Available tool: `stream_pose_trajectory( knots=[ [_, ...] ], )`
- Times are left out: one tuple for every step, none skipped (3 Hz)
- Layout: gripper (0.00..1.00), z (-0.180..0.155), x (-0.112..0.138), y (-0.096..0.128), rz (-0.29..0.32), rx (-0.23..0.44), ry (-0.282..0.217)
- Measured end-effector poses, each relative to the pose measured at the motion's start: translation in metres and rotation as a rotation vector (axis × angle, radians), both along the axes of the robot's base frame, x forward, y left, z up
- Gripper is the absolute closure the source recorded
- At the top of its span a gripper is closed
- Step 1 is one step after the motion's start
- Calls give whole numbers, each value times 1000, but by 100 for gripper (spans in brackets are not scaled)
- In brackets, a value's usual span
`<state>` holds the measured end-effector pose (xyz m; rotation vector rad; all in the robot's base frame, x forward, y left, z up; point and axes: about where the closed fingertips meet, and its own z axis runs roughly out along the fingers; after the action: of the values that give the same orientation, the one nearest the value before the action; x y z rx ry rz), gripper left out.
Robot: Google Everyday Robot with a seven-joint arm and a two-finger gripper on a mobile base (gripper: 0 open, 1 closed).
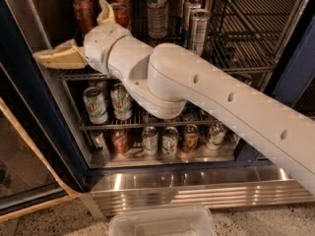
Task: Pick coke can from top shelf of fridge
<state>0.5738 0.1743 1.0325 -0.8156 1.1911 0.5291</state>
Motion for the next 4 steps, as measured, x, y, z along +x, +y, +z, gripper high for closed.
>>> stream_pose_trajectory(
  knots=[
    [0, 10, 3, 2, -45, 16, 3],
    [0, 10, 3, 1, -45, 16, 3],
    [0, 9, 5, 6, -57, 21, 1],
    [16, 2, 8, 12, -97, 62, 4]
  ],
)
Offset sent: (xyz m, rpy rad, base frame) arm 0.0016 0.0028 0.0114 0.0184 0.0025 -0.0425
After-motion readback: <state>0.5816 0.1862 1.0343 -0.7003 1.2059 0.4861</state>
